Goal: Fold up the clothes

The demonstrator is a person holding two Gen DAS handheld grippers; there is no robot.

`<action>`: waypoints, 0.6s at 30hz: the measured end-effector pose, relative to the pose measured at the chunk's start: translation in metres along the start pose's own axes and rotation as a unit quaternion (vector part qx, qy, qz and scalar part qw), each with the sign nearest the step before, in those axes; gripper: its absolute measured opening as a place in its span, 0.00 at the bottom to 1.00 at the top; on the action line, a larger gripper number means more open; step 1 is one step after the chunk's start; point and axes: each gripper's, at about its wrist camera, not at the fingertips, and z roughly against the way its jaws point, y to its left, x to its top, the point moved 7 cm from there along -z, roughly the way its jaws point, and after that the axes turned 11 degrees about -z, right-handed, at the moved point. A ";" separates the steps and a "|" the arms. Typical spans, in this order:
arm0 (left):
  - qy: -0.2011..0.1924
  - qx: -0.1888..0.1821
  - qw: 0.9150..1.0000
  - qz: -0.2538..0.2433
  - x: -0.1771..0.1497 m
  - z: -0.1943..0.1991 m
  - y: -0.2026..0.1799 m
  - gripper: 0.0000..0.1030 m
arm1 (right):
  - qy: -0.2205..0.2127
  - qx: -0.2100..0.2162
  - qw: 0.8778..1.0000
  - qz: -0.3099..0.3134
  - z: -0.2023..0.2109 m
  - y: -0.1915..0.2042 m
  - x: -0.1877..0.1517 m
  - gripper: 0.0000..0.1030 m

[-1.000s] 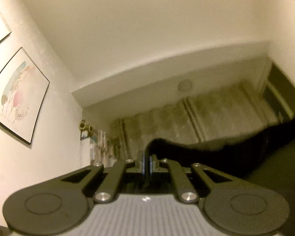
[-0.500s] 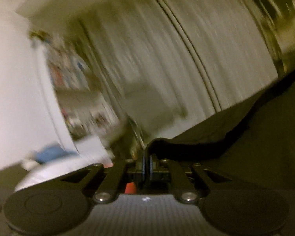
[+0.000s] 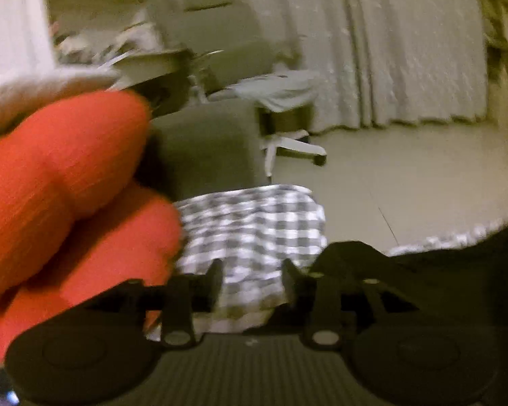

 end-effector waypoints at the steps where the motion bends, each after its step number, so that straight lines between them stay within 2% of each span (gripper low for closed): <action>1: 0.002 -0.007 1.000 0.011 -0.003 -0.001 0.002 0.54 | 0.016 0.021 0.999 -0.032 0.008 -0.009 0.002 0.35; 2: 0.004 -0.013 1.000 0.021 -0.006 -0.003 0.004 0.58 | 0.028 0.033 0.998 -0.045 0.015 -0.018 0.000 0.35; 4: 0.013 -0.026 0.999 0.033 -0.013 -0.009 0.002 0.59 | 0.047 0.051 0.996 -0.056 0.025 -0.016 -0.010 0.42; 10: 0.037 -0.068 0.995 0.070 -0.030 -0.038 -0.017 0.60 | 0.085 0.144 0.978 -0.122 0.029 -0.018 -0.039 0.42; 11: 0.039 -0.074 0.993 0.080 -0.032 -0.043 -0.019 0.56 | 0.087 0.157 0.977 -0.119 0.031 -0.014 -0.043 0.42; 12: 0.043 -0.073 0.993 0.079 -0.034 -0.047 -0.023 0.32 | 0.089 0.171 0.974 -0.116 0.033 -0.008 -0.044 0.42; 13: 0.048 -0.071 0.993 0.076 -0.037 -0.050 -0.026 0.17 | 0.092 0.186 0.972 -0.112 0.035 -0.002 -0.044 0.42; 14: 0.049 -0.067 0.994 0.076 -0.038 -0.051 -0.028 0.05 | 0.091 0.205 0.968 -0.109 0.037 0.005 -0.042 0.42; 15: 0.049 -0.062 0.994 0.075 -0.040 -0.051 -0.030 0.05 | 0.089 0.222 0.965 -0.107 0.039 0.010 -0.039 0.42; 18: 0.034 -0.046 0.995 0.085 -0.037 -0.044 -0.023 0.03 | 0.061 0.224 0.966 -0.114 0.054 0.005 -0.022 0.42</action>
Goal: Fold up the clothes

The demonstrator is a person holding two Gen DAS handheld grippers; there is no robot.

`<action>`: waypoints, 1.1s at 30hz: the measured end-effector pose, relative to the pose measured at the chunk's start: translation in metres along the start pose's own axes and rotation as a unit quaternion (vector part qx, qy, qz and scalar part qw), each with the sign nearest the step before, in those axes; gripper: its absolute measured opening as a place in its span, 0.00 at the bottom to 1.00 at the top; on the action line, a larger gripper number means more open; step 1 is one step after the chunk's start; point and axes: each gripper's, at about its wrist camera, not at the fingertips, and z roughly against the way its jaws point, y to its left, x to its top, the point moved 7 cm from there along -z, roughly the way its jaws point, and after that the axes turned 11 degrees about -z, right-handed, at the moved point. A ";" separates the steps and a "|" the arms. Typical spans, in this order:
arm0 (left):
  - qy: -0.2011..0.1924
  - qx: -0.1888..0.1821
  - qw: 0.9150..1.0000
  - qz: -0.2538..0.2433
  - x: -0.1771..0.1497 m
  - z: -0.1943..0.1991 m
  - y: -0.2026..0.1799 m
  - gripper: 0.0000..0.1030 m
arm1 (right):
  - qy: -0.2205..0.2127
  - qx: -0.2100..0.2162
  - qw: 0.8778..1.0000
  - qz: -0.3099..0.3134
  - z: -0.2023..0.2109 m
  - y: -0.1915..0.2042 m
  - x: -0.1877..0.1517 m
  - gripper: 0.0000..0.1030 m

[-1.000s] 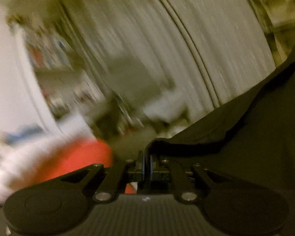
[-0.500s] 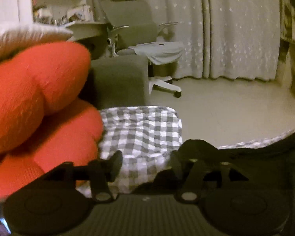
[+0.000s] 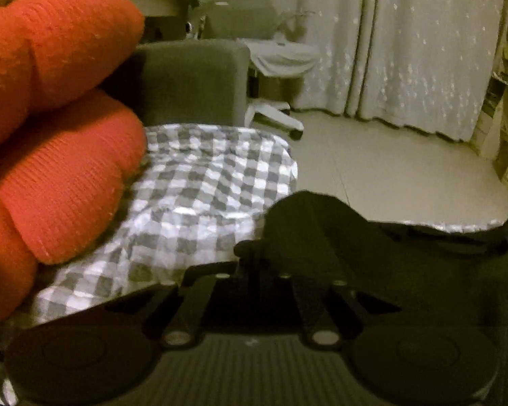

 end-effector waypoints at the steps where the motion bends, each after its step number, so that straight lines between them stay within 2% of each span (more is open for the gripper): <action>1: -0.004 0.010 1.000 0.004 0.002 0.003 0.004 0.03 | -0.008 0.009 1.000 0.005 0.007 0.004 0.004 0.42; 4: -0.008 0.042 0.999 0.013 0.007 0.010 0.010 0.03 | 0.001 0.047 0.998 0.045 0.013 0.026 0.002 0.46; 7: -0.015 0.072 0.997 0.016 0.013 0.017 0.015 0.02 | 0.028 0.019 0.995 0.090 -0.001 0.034 -0.017 0.48; 8: -0.020 0.084 0.996 0.015 0.015 0.020 0.018 0.02 | 0.037 0.010 0.994 0.105 -0.005 0.036 -0.024 0.45; 9: -0.019 0.096 0.995 0.013 0.017 0.022 0.022 0.02 | 0.046 0.000 0.992 0.120 -0.010 0.039 -0.030 0.30; 11: -0.017 0.121 0.992 0.010 0.019 0.026 0.032 0.02 | 0.040 -0.012 0.991 0.126 -0.010 0.038 -0.030 0.13; 12: -0.016 0.134 0.991 0.009 0.021 0.029 0.037 0.02 | 0.028 -0.017 0.992 0.121 -0.008 0.036 -0.026 0.11; 17: -0.014 0.134 0.991 -0.004 0.022 0.027 0.038 0.02 | -0.015 -0.061 0.989 0.137 -0.012 0.039 -0.012 0.08; 20: -0.007 0.137 0.991 -0.008 0.020 0.022 0.037 0.02 | -0.023 -0.076 0.992 0.102 -0.013 0.030 -0.010 0.07; 22: -0.014 0.128 0.992 0.007 0.022 0.026 0.038 0.02 | -0.033 -0.085 0.992 0.083 -0.011 0.024 -0.004 0.06; 25: -0.014 0.128 0.992 -0.011 0.022 0.024 0.033 0.02 | -0.044 -0.085 0.992 0.076 -0.007 0.025 0.006 0.06; 26: -0.014 0.128 0.992 -0.017 0.023 0.023 0.031 0.02 | -0.044 -0.085 0.993 0.075 -0.006 0.026 0.008 0.06; 28: 0.011 0.117 0.993 -0.020 0.014 0.010 0.029 0.03 | -0.018 -0.093 0.994 0.059 -0.016 0.019 0.004 0.07; 31: 0.015 0.094 0.995 0.013 0.005 0.007 0.035 0.05 | 0.018 -0.098 0.995 0.009 -0.034 -0.005 -0.009 0.10; 33: 0.007 0.094 0.995 0.013 0.007 0.014 0.037 0.13 | 0.008 -0.085 0.996 -0.018 -0.030 -0.014 -0.005 0.20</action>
